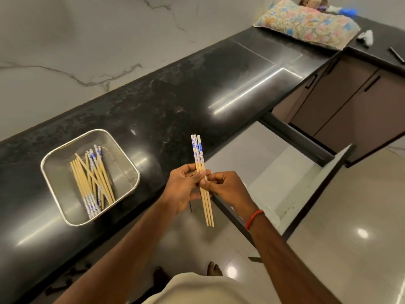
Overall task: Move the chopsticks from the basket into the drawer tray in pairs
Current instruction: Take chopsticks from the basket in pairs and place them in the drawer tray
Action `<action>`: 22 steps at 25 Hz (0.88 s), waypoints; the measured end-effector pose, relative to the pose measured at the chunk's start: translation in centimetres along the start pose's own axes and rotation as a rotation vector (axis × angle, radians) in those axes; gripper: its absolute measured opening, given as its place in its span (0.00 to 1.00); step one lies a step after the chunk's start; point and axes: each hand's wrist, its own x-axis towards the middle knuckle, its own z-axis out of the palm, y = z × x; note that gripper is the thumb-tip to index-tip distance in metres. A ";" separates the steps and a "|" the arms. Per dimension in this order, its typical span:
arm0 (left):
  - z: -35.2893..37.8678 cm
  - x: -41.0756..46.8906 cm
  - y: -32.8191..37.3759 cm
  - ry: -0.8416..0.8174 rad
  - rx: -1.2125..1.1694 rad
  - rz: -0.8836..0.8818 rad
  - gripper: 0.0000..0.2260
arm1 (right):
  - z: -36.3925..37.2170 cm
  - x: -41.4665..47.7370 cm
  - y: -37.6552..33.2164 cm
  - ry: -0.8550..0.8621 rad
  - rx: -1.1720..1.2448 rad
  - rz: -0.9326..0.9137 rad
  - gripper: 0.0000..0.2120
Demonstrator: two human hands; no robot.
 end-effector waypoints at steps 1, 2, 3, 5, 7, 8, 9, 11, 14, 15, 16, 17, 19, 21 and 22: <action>0.6 0.1 -0.4 -0.002 -0.005 -0.008 0.10 | -0.5 -0.3 0.4 0.010 -0.002 0.002 0.08; 1.3 0.3 -0.9 -0.006 -0.008 -0.017 0.11 | -1.0 -0.6 0.8 0.017 0.004 0.005 0.08; 2.0 0.4 -1.2 -0.012 -0.012 -0.025 0.10 | -1.5 -0.8 1.2 0.019 0.017 0.012 0.08; 3.1 0.7 -1.9 -0.028 -0.011 -0.036 0.09 | -2.7 -1.1 1.7 0.006 0.024 0.033 0.08; 4.1 1.2 -2.6 -0.045 0.001 -0.044 0.09 | -4.0 -1.1 2.2 -0.010 -0.015 0.055 0.09; 4.5 1.5 -2.9 -0.046 0.002 -0.053 0.09 | -4.8 -1.0 2.5 -0.016 -0.035 0.060 0.10; 5.0 1.7 -3.2 -0.043 -0.001 -0.064 0.10 | -5.5 -0.8 2.8 -0.023 -0.048 0.065 0.11; 5.7 2.1 -3.8 -0.037 -0.002 -0.086 0.10 | -6.8 -0.5 3.4 -0.047 -0.065 0.082 0.11; 6.6 2.8 -4.3 -0.044 -0.004 -0.107 0.08 | -8.2 0.0 4.3 -0.089 -0.098 0.110 0.10; 6.9 3.0 -4.4 -0.049 0.001 -0.108 0.08 | -8.5 0.2 4.6 -0.087 -0.106 0.114 0.09; 7.3 3.2 -4.5 -0.050 0.010 -0.106 0.07 | -8.7 0.3 4.9 -0.080 -0.110 0.116 0.10; 7.6 3.5 -4.6 -0.043 0.020 -0.102 0.06 | -8.9 0.5 5.2 -0.073 -0.111 0.111 0.10; 8.2 3.8 -4.8 -0.015 0.029 -0.093 0.04 | -9.0 0.5 5.5 -0.073 -0.108 0.090 0.11; 8.9 4.2 -5.0 0.009 0.029 -0.094 0.04 | -9.3 0.7 5.8 -0.054 -0.091 0.083 0.11; 9.3 4.4 -5.0 0.016 0.030 -0.093 0.04 | -9.5 0.8 6.1 -0.039 -0.079 0.088 0.11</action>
